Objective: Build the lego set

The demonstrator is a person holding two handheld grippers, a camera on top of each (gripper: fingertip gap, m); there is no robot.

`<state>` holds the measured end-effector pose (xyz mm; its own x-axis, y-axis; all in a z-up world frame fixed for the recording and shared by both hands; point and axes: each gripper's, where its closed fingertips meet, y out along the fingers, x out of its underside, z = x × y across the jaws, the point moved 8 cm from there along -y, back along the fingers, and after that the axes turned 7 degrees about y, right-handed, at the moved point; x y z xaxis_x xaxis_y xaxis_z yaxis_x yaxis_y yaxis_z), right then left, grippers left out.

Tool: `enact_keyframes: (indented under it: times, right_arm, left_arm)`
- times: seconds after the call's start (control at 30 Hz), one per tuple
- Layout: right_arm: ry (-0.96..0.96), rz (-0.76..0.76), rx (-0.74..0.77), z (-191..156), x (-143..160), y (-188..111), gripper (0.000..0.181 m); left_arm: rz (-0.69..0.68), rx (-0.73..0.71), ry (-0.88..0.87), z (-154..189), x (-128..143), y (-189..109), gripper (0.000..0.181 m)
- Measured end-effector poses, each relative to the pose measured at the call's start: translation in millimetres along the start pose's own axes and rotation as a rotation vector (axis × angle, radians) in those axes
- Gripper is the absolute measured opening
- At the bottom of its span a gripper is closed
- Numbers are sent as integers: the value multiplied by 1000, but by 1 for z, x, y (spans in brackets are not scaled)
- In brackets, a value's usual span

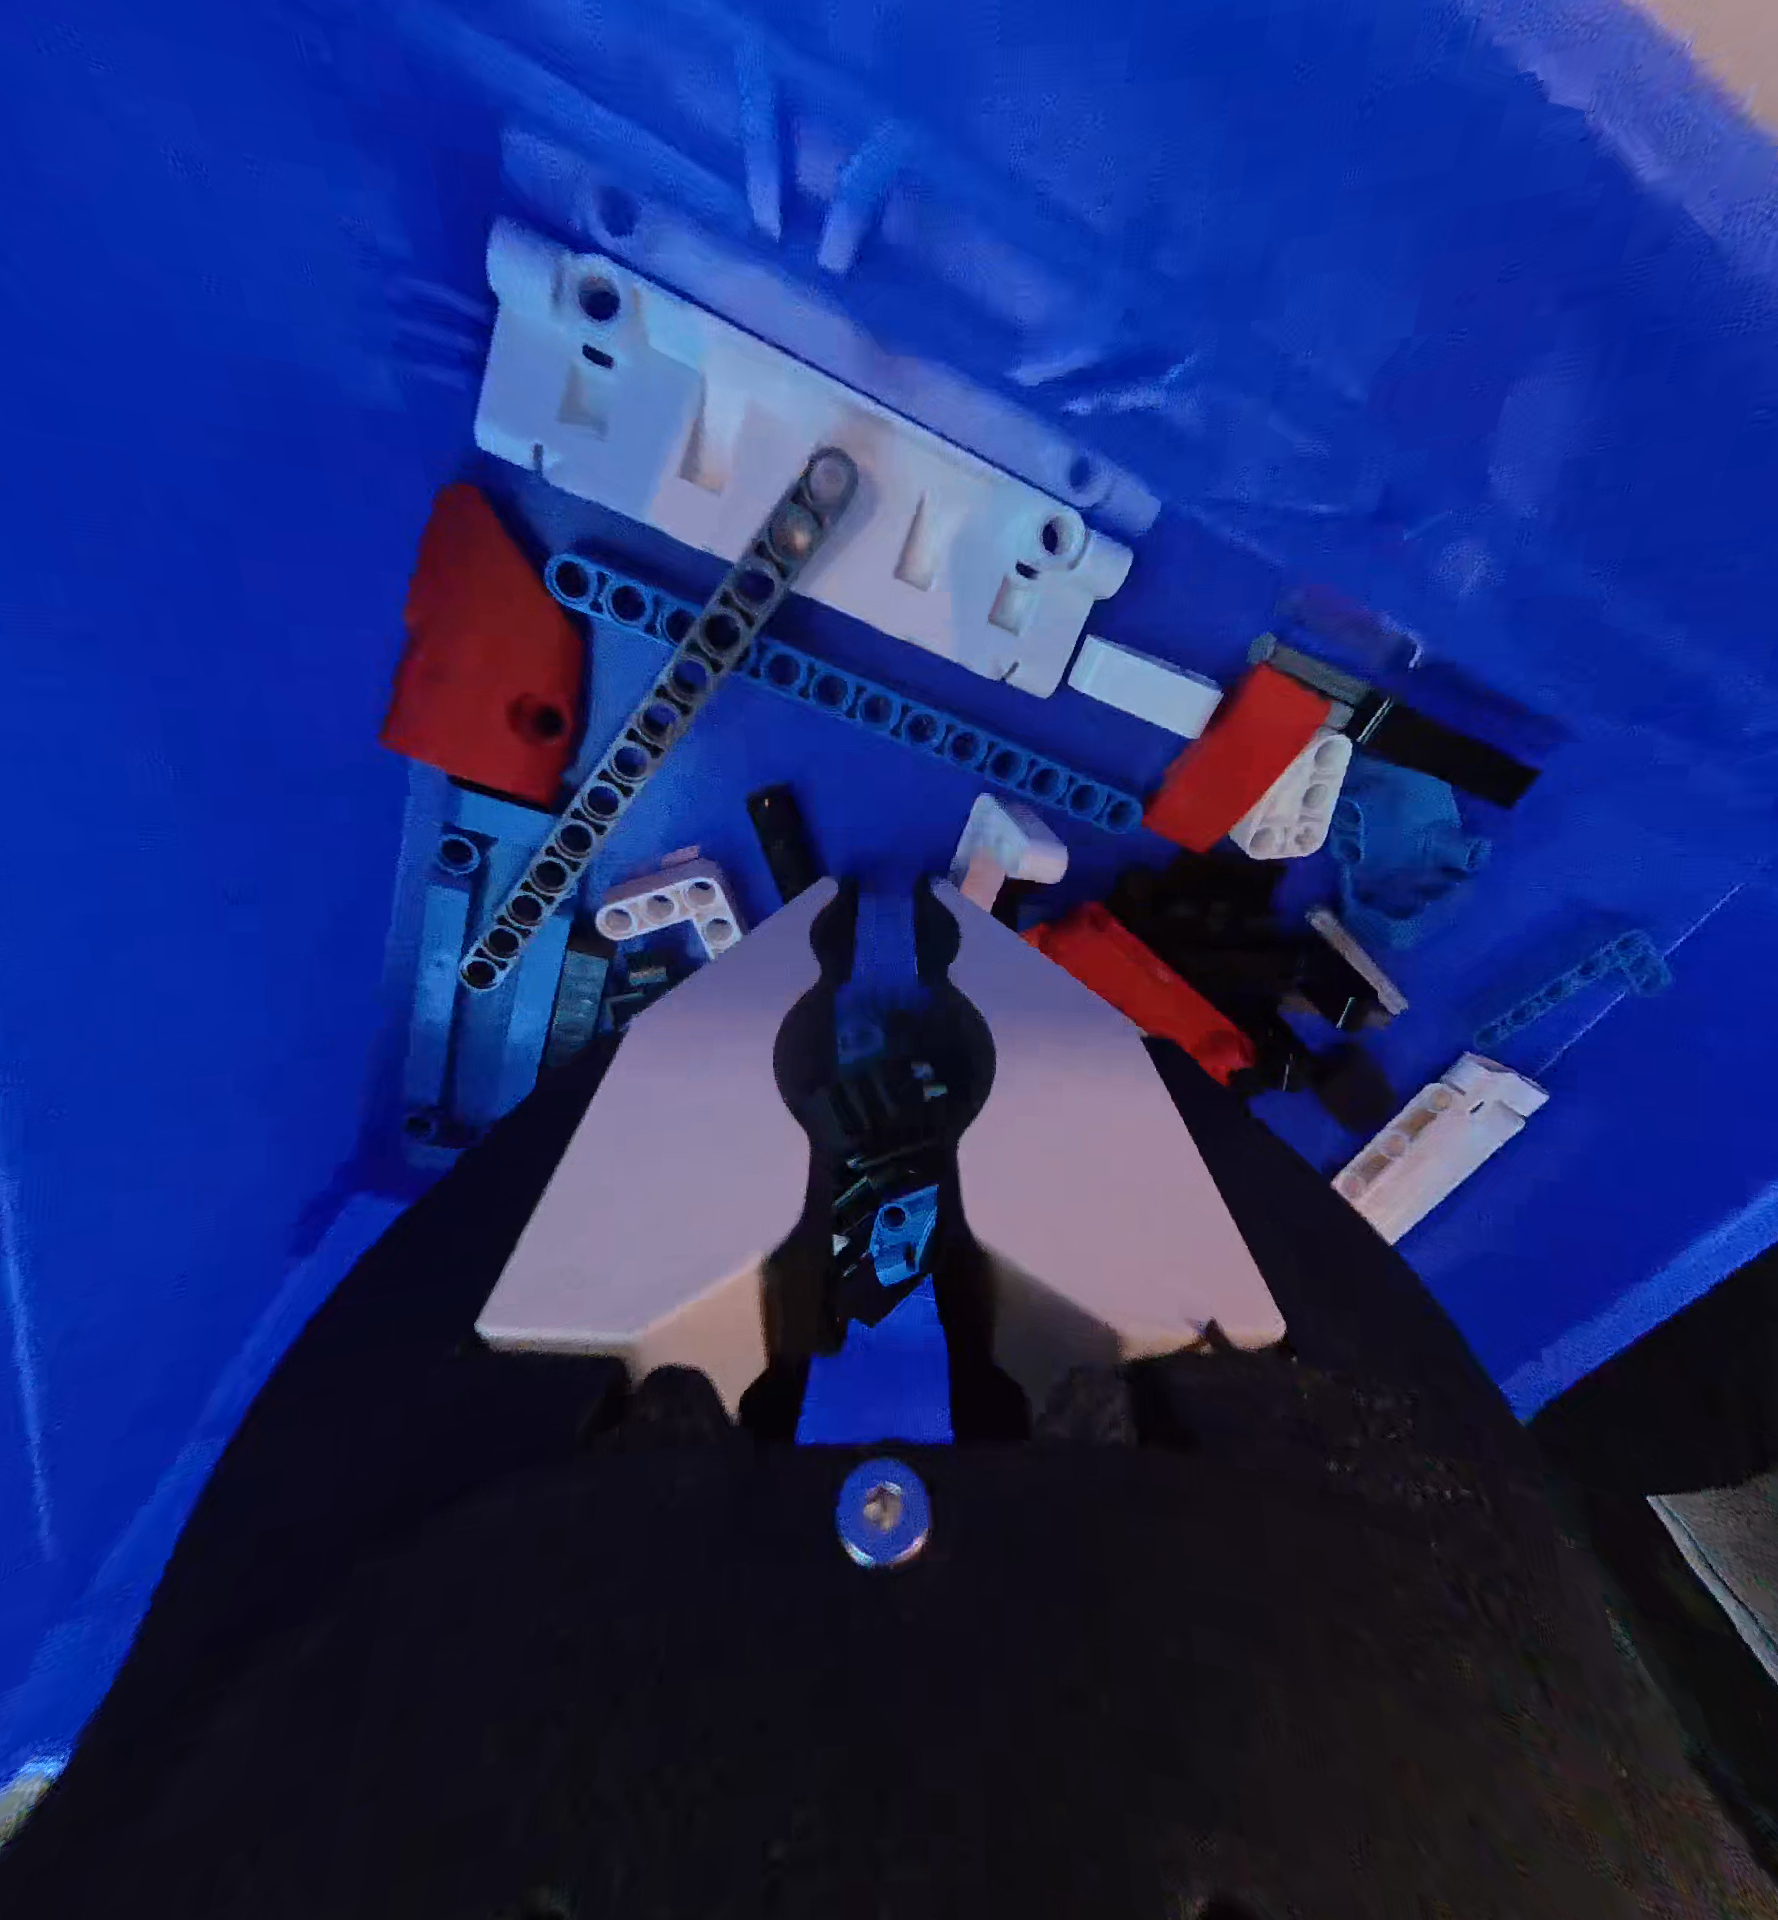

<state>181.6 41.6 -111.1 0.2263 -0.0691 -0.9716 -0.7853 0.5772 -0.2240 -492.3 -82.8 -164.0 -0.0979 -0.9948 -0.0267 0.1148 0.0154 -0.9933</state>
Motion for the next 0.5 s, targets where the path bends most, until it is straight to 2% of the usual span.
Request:
enact_keyframes:
  times: [0.1, 0.2, 0.3, 0.5]
  right_arm:
    - [7, -4, -7, -1, 1, 4, 0]
    - [-15, -18, -10, -4, 0, 6, 0]
    - [-25, -26, -10, -6, 0, 7, 0]
    - [-20, -29, -20, -9, 1, 12, 0]
  left_arm:
    - [93, 55, -47, 1, -8, -4, 22]
    - [129, 90, -84, 1, -13, -1, 39]
    - [140, 70, -94, -1, -16, -1, 34]
    - [159, 76, -126, 0, -16, -1, 37]
